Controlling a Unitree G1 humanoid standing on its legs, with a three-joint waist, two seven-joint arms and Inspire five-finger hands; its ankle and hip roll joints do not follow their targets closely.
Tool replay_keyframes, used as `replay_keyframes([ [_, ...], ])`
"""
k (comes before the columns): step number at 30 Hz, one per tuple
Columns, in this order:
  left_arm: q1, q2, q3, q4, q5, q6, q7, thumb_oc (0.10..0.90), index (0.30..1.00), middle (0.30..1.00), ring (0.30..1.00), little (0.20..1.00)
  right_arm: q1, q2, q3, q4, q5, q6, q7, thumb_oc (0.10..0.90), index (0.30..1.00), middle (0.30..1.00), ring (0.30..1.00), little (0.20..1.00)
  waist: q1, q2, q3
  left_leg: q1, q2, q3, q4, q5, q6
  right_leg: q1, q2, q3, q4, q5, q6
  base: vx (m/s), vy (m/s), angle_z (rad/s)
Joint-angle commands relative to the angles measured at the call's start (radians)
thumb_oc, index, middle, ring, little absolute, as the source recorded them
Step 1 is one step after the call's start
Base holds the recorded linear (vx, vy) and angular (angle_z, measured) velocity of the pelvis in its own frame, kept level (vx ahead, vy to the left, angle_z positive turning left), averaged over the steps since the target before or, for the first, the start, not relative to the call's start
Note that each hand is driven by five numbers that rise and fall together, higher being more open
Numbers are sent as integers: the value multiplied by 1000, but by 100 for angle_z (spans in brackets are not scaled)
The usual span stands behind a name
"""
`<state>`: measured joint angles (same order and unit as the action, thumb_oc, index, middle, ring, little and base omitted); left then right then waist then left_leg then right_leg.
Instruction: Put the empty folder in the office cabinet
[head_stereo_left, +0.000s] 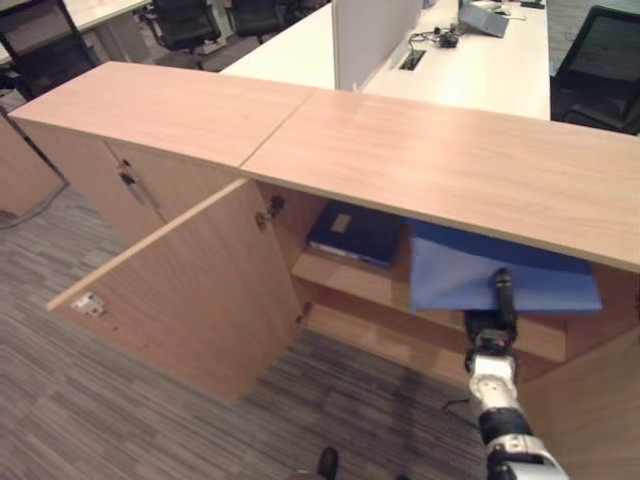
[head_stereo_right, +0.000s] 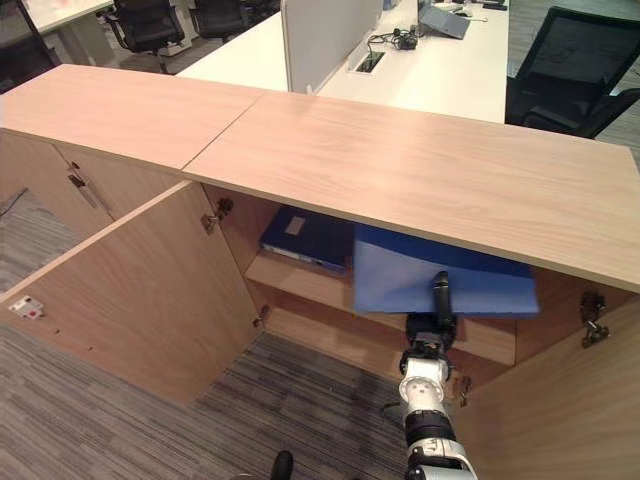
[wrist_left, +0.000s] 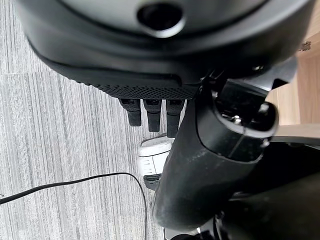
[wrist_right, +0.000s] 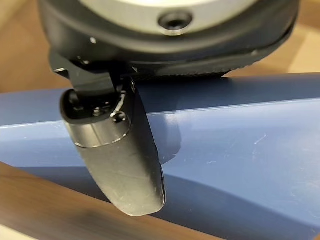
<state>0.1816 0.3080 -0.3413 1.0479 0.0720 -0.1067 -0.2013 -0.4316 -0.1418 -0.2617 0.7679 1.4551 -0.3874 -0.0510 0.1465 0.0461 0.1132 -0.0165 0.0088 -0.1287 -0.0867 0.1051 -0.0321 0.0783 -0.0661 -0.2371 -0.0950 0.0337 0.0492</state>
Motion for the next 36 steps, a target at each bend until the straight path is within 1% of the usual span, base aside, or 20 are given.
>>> replay_keyframes([
  [1,-101,45,-90,-57,-79,-33,-7,800,900,900,900,900,-227,-148,-55,37,10,-77,-25,400,300,300,300,300,33,-5,11,-3,44,-2,-1,-76,-81,54,-78,-22,9,-62,100,-85,33,5],
  [2,-109,48,-107,-73,-82,-36,-7,800,900,900,900,900,-264,-172,-57,64,17,-78,-34,400,300,300,300,300,36,4,18,-13,43,-1,-1,-73,-82,41,-79,-19,9,-59,102,-113,69,6],
  [3,-120,58,-140,-114,-92,-42,-11,800,900,900,900,900,-339,-227,-71,106,41,-78,-37,400,300,300,300,300,40,27,36,-35,43,6,-1,-67,-82,8,-81,-8,9,-51,105,-117,66,2],
  [5,-130,73,-162,-144,-99,-49,-9,800,900,900,900,900,-402,-271,-59,138,52,-76,-40,400,300,300,300,300,40,46,51,-60,43,16,-1,-62,-81,-25,-84,3,9,-45,108,-99,64,-4],
  [6,-138,84,-179,-169,-124,-58,-9,800,900,900,900,900,-461,-320,-44,185,60,-67,-44,400,300,300,300,300,42,64,70,-88,43,29,-1,-54,-83,-62,-89,18,10,-37,111,-83,72,-13],
  [12,-153,108,-208,-222,-192,-64,-11,800,900,900,900,900,-629,-453,8,308,74,-39,-57,400,300,300,300,300,51,99,101,-173,45,61,-1,-38,-83,-172,-95,58,18,-22,113,-32,38,-19],
  [15,-167,130,-219,-244,-230,-68,-1,800,900,900,900,900,-747,-504,69,346,74,-30,-64,400,300,300,300,300,62,112,138,-233,53,89,15,-27,-74,-264,-102,94,72,-25,111,-87,32,-28],
  [16,-181,147,-226,-259,-256,-70,3,800,900,900,900,900,-818,-528,110,366,75,-29,-72,400,300,300,300,300,71,118,166,-292,56,99,69,-35,-69,-335,-108,111,132,-37,104,-130,-3,-58],
  [17,-201,157,-229,-269,-267,-68,8,800,900,900,900,900,-869,-549,141,384,71,-28,-79,400,300,300,300,300,80,122,170,-362,54,106,141,-62,-67,-412,-112,125,208,-71,99,-65,-8,-47],
  [19,-212,180,-234,-287,-284,-71,11,800,900,900,900,900,-916,-572,174,384,60,-22,-85,400,300,300,300,300,80,134,179,-423,53,96,210,-95,-62,-499,-111,142,318,-121,94,27,-16,-16],
  [22,-217,226,-234,-342,-330,-74,-2,800,900,900,900,900,-988,-654,240,423,39,7,-84,400,300,300,300,300,83,155,185,-512,33,73,313,-131,-61,-616,-125,153,500,-188,85,48,-26,24],
  [24,-207,254,-232,-367,-340,-78,-9,800,900,900,900,900,-1015,-693,265,435,26,15,-83,400,300,300,300,300,86,164,187,-537,26,65,343,-139,-61,-647,-134,155,551,-205,83,66,5,46],
  [25,-188,290,-223,-392,-381,-77,-22,800,900,900,900,900,-1059,-755,308,446,6,27,-92,400,300,300,300,300,89,178,184,-571,16,56,382,-150,-61,-687,-148,157,621,-236,81,97,-4,40],
  [26,-179,304,-224,-413,-394,-78,-27,800,900,900,900,900,-1091,-779,332,446,-1,29,-98,400,300,300,300,300,90,183,183,-589,5,49,397,-155,-62,-711,-154,160,655,-249,79,221,-20,40],
  [27,-174,320,-228,-418,-397,-80,-31,800,900,900,900,900,-1111,-797,349,442,-8,31,-99,400,300,300,300,300,91,181,178,-591,-2,40,410,-181,-66,-714,-158,170,673,-276,82,77,10,43],
  [28,-167,335,-232,-429,-407,-81,-41,800,900,900,900,900,-1135,-815,376,447,-15,33,-103,400,300,300,300,300,93,188,183,-611,-8,44,413,-162,-65,-742,-165,164,685,-258,78,186,8,40],
  [29,-165,343,-237,-432,-404,-81,-43,800,900,900,900,900,-1170,-827,408,453,-17,37,-103,400,300,300,300,300,93,187,170,-616,-15,38,410,-185,-67,-757,-167,180,700,-286,82,120,54,31],
  [30,-151,353,-248,-442,-410,-77,-51,800,900,900,900,900,-1200,-840,435,440,-24,35,-109,400,300,300,300,300,92,190,166,-623,-18,39,398,-183,-68,-773,-166,186,701,-289,81,100,38,25],
  [31,-150,352,-249,-444,-411,-76,-51,800,900,900,900,900,-1205,-840,441,442,-24,36,-111,400,300,300,300,300,93,195,171,-634,-17,45,397,-160,-66,-785,-169,178,700,-266,77,-7,59,11],
  [36,-131,343,-244,-522,-428,-70,-36,800,900,900,900,900,-1213,-811,482,405,-31,36,-106,400,300,300,300,300,102,203,165,-592,-19,38,313,-142,-57,-787,-153,187,671,-251,77,45,22,-2],
])
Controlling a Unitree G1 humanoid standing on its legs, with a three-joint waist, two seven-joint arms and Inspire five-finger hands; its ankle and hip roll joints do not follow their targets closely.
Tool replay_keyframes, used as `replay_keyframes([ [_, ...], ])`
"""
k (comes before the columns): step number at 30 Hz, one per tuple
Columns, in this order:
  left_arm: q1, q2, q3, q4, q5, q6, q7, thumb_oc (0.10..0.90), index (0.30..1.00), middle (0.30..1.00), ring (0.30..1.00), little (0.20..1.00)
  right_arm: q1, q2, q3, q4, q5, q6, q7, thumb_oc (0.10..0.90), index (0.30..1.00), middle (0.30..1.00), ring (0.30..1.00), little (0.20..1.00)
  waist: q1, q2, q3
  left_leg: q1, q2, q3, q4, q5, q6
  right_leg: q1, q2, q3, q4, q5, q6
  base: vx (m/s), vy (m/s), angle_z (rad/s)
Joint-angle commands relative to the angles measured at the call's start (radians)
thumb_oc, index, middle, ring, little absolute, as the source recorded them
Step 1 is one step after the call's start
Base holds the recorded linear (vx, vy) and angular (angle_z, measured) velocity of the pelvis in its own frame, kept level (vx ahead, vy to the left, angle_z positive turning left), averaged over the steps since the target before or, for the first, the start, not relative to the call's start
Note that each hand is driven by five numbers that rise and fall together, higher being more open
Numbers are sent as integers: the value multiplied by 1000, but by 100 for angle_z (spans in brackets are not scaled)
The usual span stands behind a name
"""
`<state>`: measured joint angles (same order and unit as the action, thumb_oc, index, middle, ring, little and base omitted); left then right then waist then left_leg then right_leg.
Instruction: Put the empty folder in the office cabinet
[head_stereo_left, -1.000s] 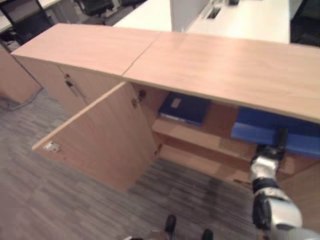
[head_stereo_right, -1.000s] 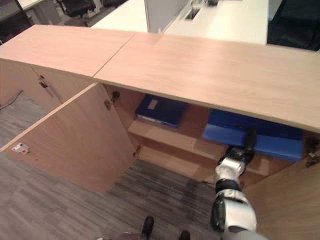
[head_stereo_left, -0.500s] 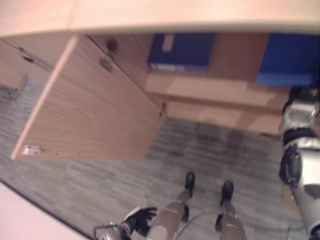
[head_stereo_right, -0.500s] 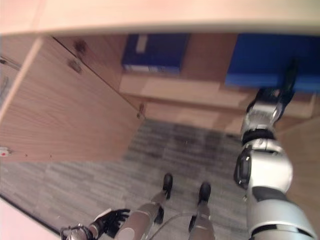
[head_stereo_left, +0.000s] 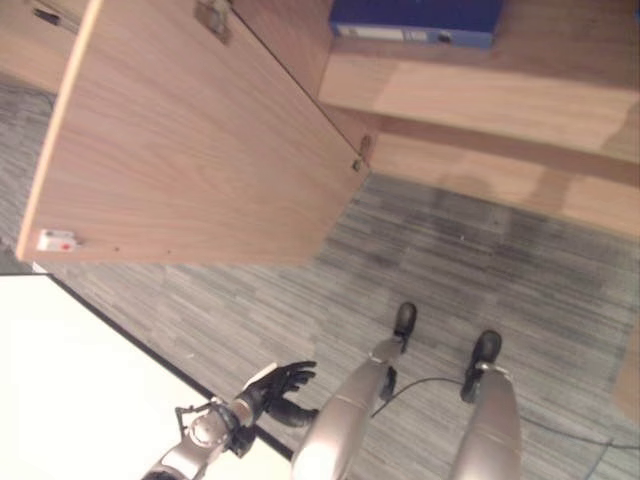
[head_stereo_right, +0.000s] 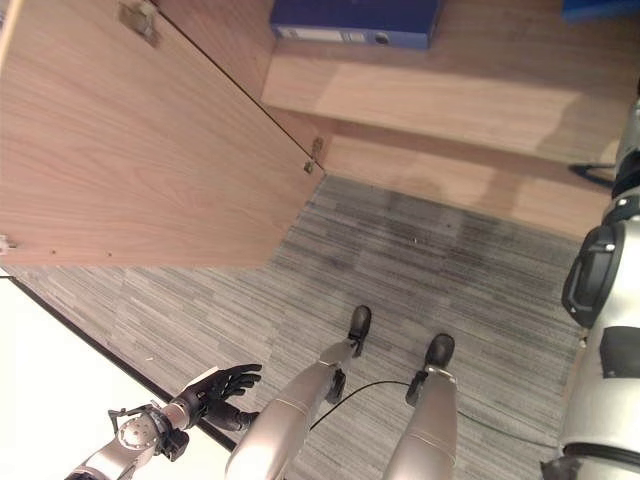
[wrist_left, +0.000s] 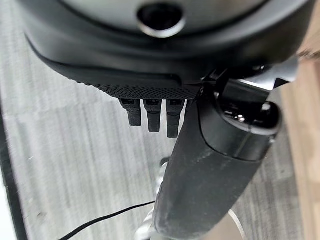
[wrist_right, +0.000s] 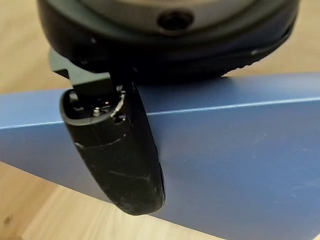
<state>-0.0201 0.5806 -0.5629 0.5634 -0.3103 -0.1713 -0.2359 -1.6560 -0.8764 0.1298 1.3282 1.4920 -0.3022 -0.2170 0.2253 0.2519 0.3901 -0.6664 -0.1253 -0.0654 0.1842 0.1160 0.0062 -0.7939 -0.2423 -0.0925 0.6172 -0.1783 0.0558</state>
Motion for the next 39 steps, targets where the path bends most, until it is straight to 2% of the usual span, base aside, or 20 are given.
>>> replay_keyframes([
  [1,74,72,-22,-41,-47,-3,-1,800,900,900,900,900,13,-75,90,-156,-68,-49,60,400,300,300,300,300,23,-2,-111,62,116,-25,38,-151,-96,88,24,42,-43,-37,70,67,-15,-5],
  [9,123,67,7,-259,-143,57,11,800,900,900,900,900,129,-72,29,-171,-77,-17,53,400,300,300,300,300,15,-11,-88,206,144,-45,-42,-139,-101,205,57,25,-106,-48,54,25,-79,-1],
  [11,145,89,33,-319,-191,67,16,800,900,900,900,900,187,-57,-15,-195,-71,-24,44,400,300,300,300,300,15,-33,-48,190,154,-43,82,-139,-120,280,78,17,-120,-92,12,-75,-359,8],
  [13,142,129,55,-354,-221,80,32,800,900,900,900,900,228,-77,-69,-208,-74,-33,29,400,300,300,300,300,18,-56,29,33,143,-77,332,-3,-147,297,82,-9,-91,-98,-29,-70,-468,26],
  [14,147,135,55,-357,-227,86,24,800,900,900,900,900,239,-81,-73,-202,-74,-31,22,400,300,300,300,300,12,-69,26,33,150,-74,352,-37,-141,311,89,-2,-81,-137,-37,-4,-335,79],
  [15,153,163,59,-377,-229,95,13,800,900,900,900,900,264,-84,-86,-188,-73,-22,17,400,300,300,300,300,19,-76,32,9,156,-52,342,-40,-129,322,93,-29,-81,-128,-41,368,-255,69],
  [16,150,174,69,-391,-219,122,-12,800,900,900,900,900,317,-70,-116,-209,-55,-15,23,400,300,300,300,300,49,-55,10,-40,167,9,146,35,-129,418,164,-55,-98,-171,-29,282,-181,56],
  [19,158,200,64,-382,-198,122,-26,800,900,900,900,900,370,-36,-116,-218,-60,-12,23,400,300,300,300,300,91,-60,6,-50,173,61,-46,81,-127,507,210,-52,-159,-201,-22,389,-28,20],
  [22,173,209,65,-392,-183,137,-48,800,900,900,900,900,400,-1,-133,-215,-51,-2,27,400,300,300,300,300,111,-87,-9,5,152,30,-110,71,-109,559,213,-20,-166,-225,-7,279,86,-22],
  [24,175,218,75,-429,-181,138,-54,800,900,900,900,900,430,28,-158,-240,-49,-4,37,400,300,300,300,300,118,-89,-17,16,149,14,-90,108,-97,600,219,-13,-208,-205,4,316,78,-115],
  [27,141,249,99,-486,-214,160,-58,800,900,900,900,900,509,75,-212,-285,-46,-8,33,400,300,300,300,300,119,-163,-40,36,99,5,-51,69,-69,676,176,-1,-244,-131,68,378,110,-55],
  [28,121,279,135,-507,-251,142,-6,800,900,900,900,900,469,108,-196,-293,-61,3,31,400,300,300,300,300,120,-163,-6,101,102,7,-66,37,-31,574,151,-5,-65,123,147,153,321,-22],
  [29,115,283,134,-525,-305,133,17,800,900,900,900,900,439,132,-184,-283,-82,26,28,400,300,300,300,300,107,-117,14,151,151,14,-79,23,-10,473,131,-46,100,202,190,57,307,-52],
  [30,114,280,135,-527,-309,133,19,800,900,900,900,900,431,130,-178,-280,-84,28,27,400,300,300,300,300,107,-110,16,148,154,15,-82,26,-9,458,133,-42,119,202,192,327,312,-107],
  [31,111,276,123,-558,-352,138,35,800,900,900,900,900,427,150,-188,-268,-84,41,25,400,300,300,300,300,86,-70,24,215,166,44,-107,-9,-12,355,45,-98,119,132,188,255,141,-105],
  [33,93,273,117,-565,-386,126,41,800,900,900,900,900,425,148,-185,-273,-81,33,25,400,300,300,300,300,75,-67,19,231,164,50,-120,-25,-43,362,-26,-143,-107,97,156,317,-70,-55],
  [34,117,284,129,-540,-412,118,11,800,900,900,900,900,421,112,-174,-258,-79,29,27,400,300,300,300,300,76,-62,2,248,166,56,-144,-42,-77,360,-86,-154,-357,162,159,336,-246,-15],
  [35,127,297,127,-514,-400,110,2,800,900,900,900,900,391,83,-159,-241,-91,32,34,400,300,300,300,300,76,-53,-18,240,155,41,-130,-59,-86,375,-110,-111,-458,229,169,371,-233,10],
  [37,159,286,123,-444,-367,95,-16,800,900,900,900,900,337,44,-127,-209,-108,28,57,400,300,300,300,300,82,-49,-23,234,137,47,-104,-77,-91,379,-119,-88,-485,299,181,161,-71,-47],
  [39,164,246,79,-396,-330,100,-48,800,900,900,900,900,296,8,-96,-191,-125,24,57,400,300,300,300,300,72,-33,-33,236,130,39,-101,-84,-83,359,-112,-81,-456,284,179,102,-36,-25],
])
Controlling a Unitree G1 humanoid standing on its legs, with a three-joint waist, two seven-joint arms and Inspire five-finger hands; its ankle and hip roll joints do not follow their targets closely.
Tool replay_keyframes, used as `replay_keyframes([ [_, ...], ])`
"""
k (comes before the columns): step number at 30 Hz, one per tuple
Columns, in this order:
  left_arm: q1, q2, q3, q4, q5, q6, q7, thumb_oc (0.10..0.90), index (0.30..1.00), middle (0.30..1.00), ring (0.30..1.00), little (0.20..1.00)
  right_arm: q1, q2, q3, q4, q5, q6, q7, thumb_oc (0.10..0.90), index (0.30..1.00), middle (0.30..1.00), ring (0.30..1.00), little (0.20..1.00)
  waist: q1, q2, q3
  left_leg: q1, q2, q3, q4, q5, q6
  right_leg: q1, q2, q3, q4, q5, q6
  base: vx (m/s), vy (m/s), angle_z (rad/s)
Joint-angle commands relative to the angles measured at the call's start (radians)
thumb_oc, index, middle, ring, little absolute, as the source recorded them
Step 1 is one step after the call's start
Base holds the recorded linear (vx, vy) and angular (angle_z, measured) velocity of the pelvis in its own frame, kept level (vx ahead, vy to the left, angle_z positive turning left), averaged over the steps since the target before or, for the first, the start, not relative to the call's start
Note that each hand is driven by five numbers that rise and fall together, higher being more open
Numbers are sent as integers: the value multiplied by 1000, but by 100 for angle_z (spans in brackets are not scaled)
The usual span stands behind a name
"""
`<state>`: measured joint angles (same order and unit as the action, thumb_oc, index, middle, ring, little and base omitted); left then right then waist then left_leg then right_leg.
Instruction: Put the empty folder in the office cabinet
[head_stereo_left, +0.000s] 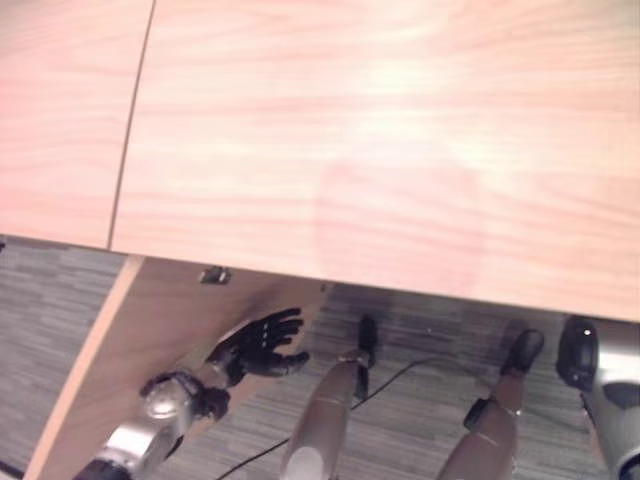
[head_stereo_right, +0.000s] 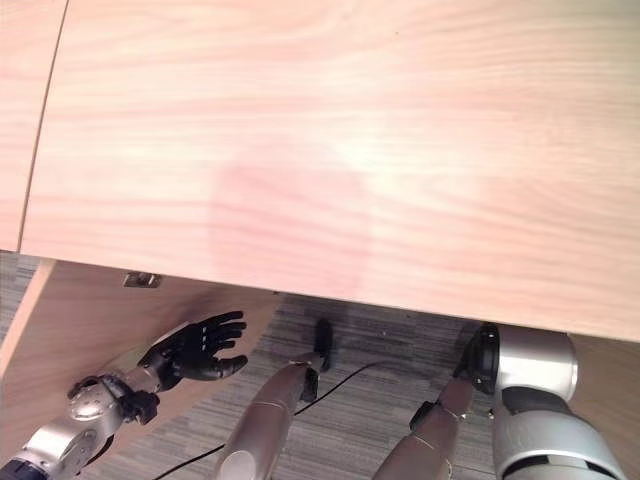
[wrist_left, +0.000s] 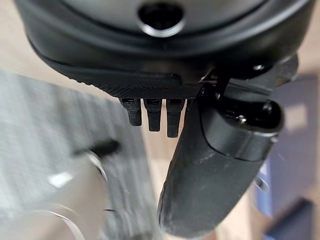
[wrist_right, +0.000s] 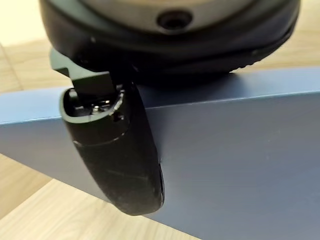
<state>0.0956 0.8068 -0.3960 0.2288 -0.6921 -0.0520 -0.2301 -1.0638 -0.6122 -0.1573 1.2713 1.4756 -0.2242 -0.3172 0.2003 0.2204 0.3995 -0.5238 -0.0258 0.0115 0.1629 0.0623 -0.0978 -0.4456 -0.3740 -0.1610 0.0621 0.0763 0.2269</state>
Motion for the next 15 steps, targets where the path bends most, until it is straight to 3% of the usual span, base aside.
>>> replay_keyframes([
  [1,48,13,-107,-62,69,-17,-65,800,900,900,900,900,-312,-266,204,-128,-107,-56,162,400,300,300,300,300,96,7,-46,90,32,-44,-76,-36,21,6,21,-17,109,17,6,124,-89,2],
  [5,52,14,-121,-92,47,-11,-51,800,900,900,900,900,-383,-311,246,-86,-115,-61,147,400,300,300,300,300,82,38,-28,39,35,-80,-4,-56,16,-67,42,2,219,-53,-18,36,-131,8],
  [9,26,-37,-123,-40,72,-18,-1,800,900,900,900,900,-382,-293,251,-75,-140,-59,126,400,300,300,300,300,62,42,2,-36,39,-105,107,-125,11,-179,66,49,399,-167,-41,10,-115,45],
  [10,11,-77,-136,3,85,-23,16,800,900,900,900,900,-372,-273,249,-71,-150,-62,115,400,300,300,300,300,51,41,18,-72,45,-93,133,-115,14,-223,73,50,427,-164,-56,-31,-74,64],
  [12,-6,-85,-133,15,84,-26,20,800,900,900,900,900,-368,-254,250,-72,-154,-63,111,400,300,300,300,300,40,40,19,-82,48,-95,142,-143,10,-244,82,70,449,-197,-53,-2,-25,25],
  [15,-23,-108,-156,43,48,-20,13,800,900,900,900,900,-374,-215,246,-82,-158,-60,93,400,300,300,300,300,20,38,45,-122,56,-81,173,-126,13,-287,93,73,477,-187,-71,-106,-12,-2],
])
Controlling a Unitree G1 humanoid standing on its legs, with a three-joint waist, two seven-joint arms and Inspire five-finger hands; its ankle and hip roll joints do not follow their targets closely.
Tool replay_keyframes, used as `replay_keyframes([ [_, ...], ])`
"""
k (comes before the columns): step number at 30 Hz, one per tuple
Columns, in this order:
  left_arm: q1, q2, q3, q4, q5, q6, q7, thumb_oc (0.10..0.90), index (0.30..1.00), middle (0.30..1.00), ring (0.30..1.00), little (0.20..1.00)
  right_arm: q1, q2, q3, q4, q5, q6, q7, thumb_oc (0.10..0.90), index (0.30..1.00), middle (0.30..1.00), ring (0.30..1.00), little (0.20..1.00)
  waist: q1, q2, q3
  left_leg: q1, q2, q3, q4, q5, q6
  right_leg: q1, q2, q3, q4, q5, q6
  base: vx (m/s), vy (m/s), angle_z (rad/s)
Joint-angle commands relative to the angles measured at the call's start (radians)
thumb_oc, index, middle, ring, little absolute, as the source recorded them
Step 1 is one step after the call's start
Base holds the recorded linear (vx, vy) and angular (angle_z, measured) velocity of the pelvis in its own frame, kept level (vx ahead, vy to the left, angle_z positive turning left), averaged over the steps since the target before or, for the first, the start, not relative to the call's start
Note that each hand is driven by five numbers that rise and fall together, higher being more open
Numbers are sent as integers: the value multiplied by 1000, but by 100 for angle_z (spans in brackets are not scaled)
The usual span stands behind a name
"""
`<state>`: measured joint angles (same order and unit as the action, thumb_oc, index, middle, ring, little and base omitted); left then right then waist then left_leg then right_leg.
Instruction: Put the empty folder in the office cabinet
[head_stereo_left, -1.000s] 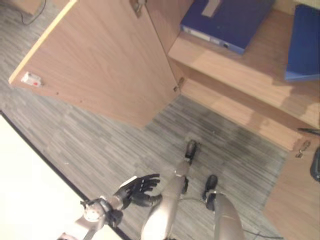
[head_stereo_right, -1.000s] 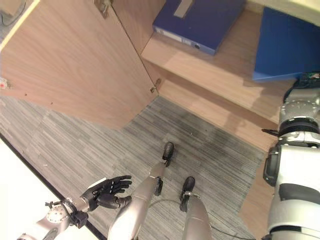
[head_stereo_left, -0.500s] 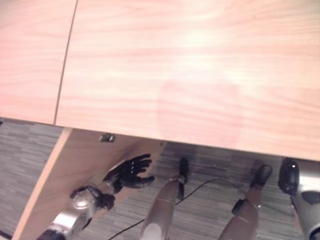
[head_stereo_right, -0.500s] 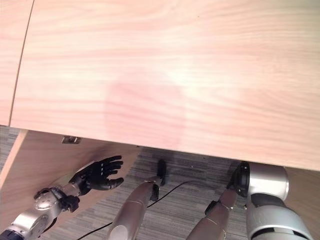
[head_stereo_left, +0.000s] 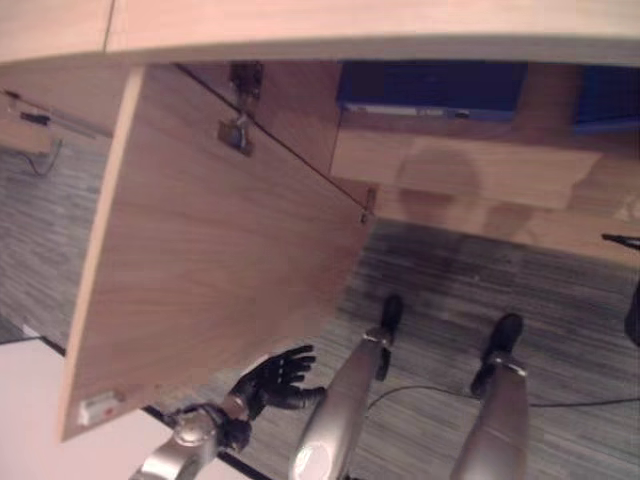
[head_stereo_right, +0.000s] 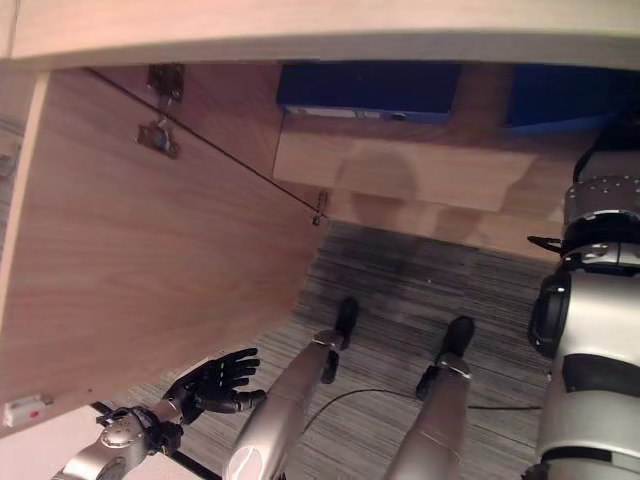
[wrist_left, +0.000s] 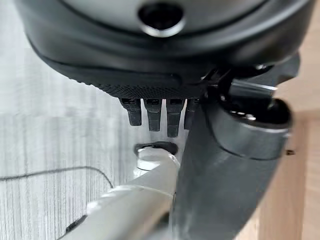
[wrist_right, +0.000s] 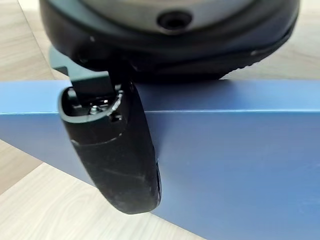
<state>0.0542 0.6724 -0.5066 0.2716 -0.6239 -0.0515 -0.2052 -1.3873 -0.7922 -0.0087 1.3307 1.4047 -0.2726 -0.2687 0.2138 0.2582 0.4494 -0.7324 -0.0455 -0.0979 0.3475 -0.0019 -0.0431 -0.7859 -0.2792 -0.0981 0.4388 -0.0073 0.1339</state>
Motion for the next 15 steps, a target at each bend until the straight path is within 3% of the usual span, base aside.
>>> replay_keyframes([
  [1,27,34,-40,16,-1,-28,-8,800,900,900,900,900,-54,-42,94,-138,-86,-16,41,400,300,300,300,300,10,4,-6,87,76,20,4,-90,-44,55,0,22,120,-136,28,19,-30,-12],
  [4,102,68,-9,81,75,-51,-19,800,900,900,900,900,-61,-114,122,-92,-88,-10,57,400,300,300,300,300,25,6,18,37,87,18,72,-91,-45,13,0,14,179,-144,15,-101,-70,-2],
  [5,101,67,-8,81,76,-51,-19,800,900,900,900,900,-63,-114,123,-91,-87,-10,58,400,300,300,300,300,25,5,11,44,86,10,74,-114,-47,19,3,24,184,-168,21,-57,-77,11],
  [6,112,74,-4,88,88,-50,-20,800,900,900,900,900,-64,-124,131,-88,-87,-9,61,400,300,300,300,300,28,6,21,33,87,17,77,-93,-45,8,0,12,188,-147,13,70,-60,12],
  [7,115,77,0,94,98,-51,-18,800,900,900,900,900,-66,-130,138,-84,-86,-7,62,400,300,300,300,300,28,3,17,40,89,9,83,-121,-49,13,3,21,202,-181,20,-20,-82,10],
  [11,110,68,12,141,114,-54,-13,800,900,900,900,900,-65,-138,150,-74,-77,-6,65,400,300,300,300,300,27,-10,17,47,99,2,72,-119,-58,12,9,13,211,-194,16,-12,-74,0],
  [12,112,68,12,145,118,-55,-15,800,900,900,900,900,-66,-140,150,-75,-70,-9,64,400,300,300,300,300,27,-12,23,41,103,6,68,-92,-57,5,8,2,204,-170,7,-81,-36,-2],
  [15,118,62,18,152,129,-55,-12,800,900,900,900,900,-68,-143,152,-87,-60,-12,65,400,300,300,300,300,28,-20,16,61,108,-6,62,-119,-63,17,14,7,211,-206,11,78,-56,1],
])
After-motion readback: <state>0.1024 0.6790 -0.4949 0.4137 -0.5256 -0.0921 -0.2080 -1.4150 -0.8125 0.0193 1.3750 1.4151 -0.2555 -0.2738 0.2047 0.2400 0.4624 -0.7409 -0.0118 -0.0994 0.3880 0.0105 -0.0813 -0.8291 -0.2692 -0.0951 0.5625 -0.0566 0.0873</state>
